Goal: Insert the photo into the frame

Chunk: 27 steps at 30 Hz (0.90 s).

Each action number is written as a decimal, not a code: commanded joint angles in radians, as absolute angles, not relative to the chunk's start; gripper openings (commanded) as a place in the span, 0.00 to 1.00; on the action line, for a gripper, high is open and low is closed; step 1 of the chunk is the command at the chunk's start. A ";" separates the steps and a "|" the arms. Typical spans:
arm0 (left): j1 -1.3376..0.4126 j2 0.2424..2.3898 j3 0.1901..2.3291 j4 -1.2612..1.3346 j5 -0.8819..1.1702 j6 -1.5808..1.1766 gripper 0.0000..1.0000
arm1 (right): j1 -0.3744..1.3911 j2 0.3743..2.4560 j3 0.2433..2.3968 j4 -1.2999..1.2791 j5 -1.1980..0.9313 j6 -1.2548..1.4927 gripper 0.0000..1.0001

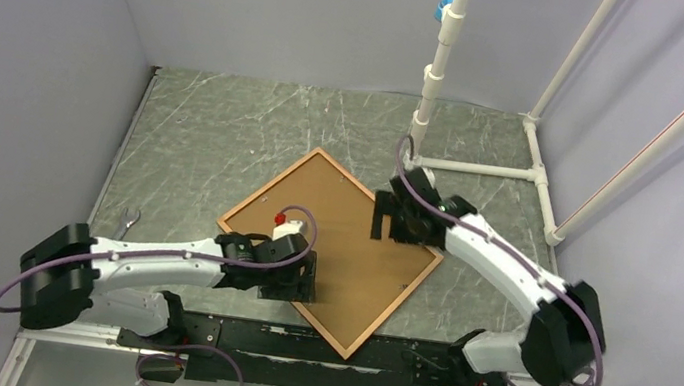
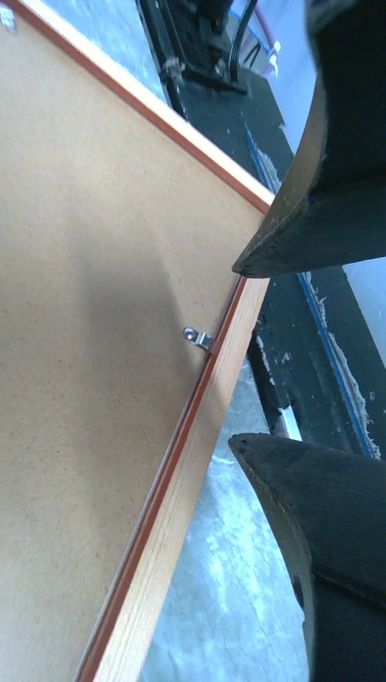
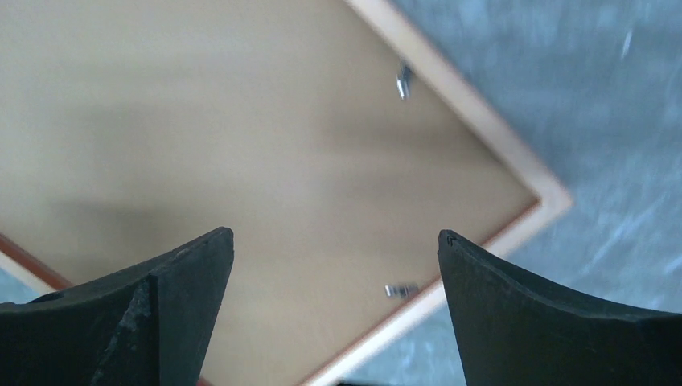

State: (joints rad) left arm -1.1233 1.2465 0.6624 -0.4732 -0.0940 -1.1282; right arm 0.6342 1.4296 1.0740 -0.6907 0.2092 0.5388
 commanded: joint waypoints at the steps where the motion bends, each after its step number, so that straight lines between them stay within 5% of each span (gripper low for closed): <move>1: -1.129 1.139 0.769 -0.622 -0.209 -1.145 0.74 | 0.637 1.229 0.868 -0.760 0.109 0.676 1.00; 10: -1.111 1.128 1.224 -1.092 -0.513 -1.040 0.82 | 0.657 1.143 0.676 -0.772 0.035 0.766 0.99; 18: -0.989 1.084 1.297 -0.994 -0.431 -0.904 0.83 | 0.733 1.272 0.602 -0.628 0.011 0.815 0.83; 27: -0.783 1.047 1.131 -0.888 -0.183 -0.778 0.83 | 0.753 1.381 0.691 -0.657 0.126 0.754 0.31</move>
